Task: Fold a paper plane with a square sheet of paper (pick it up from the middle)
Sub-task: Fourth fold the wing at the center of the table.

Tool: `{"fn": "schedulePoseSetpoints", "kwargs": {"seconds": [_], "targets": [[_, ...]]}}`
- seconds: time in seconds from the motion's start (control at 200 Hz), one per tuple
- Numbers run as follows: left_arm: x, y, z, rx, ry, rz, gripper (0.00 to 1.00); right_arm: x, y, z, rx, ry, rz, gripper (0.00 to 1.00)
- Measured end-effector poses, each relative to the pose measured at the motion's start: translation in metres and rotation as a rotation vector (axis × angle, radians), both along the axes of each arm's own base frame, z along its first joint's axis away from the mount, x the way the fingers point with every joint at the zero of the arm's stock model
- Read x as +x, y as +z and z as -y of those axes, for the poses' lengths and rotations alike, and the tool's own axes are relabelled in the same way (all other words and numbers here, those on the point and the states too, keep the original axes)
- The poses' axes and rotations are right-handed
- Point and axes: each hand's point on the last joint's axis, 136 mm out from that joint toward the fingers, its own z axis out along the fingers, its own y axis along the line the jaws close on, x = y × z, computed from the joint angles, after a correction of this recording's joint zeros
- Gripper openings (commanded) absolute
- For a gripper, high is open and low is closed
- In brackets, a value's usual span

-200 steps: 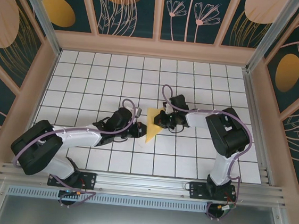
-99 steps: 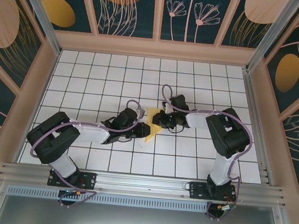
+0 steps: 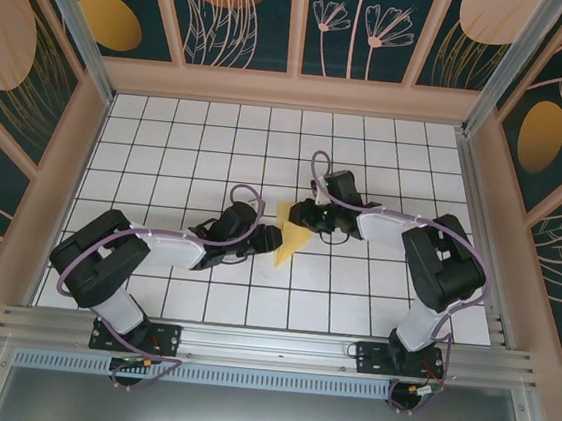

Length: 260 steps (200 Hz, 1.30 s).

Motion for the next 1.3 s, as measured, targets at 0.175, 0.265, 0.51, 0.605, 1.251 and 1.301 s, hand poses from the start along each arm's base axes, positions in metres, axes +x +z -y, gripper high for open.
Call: {"fn": "schedulePoseSetpoints", "kwargs": {"seconds": [0.175,0.265,0.51,0.605,1.251,1.301], "targets": [[0.011,0.002,0.007,-0.016,0.002,0.007,0.39,0.009,0.001,0.014,-0.030,-0.056,0.024,0.36],[0.017,0.000,0.013,-0.019,-0.002,0.006,0.40,0.010,-0.004,0.021,-0.043,-0.075,0.016,0.36],[0.026,-0.017,0.026,-0.003,-0.019,-0.027,0.38,0.010,-0.007,0.026,-0.052,-0.087,0.002,0.36],[0.029,-0.021,0.028,0.002,-0.021,-0.030,0.33,0.009,-0.010,0.025,-0.049,-0.080,-0.011,0.37],[0.027,-0.032,0.005,0.021,0.005,-0.027,0.08,-0.001,-0.034,0.020,-0.037,-0.053,-0.101,0.42],[0.027,-0.030,0.004,0.013,0.005,-0.018,0.09,-0.002,-0.034,0.020,-0.035,-0.059,-0.102,0.43]]}}
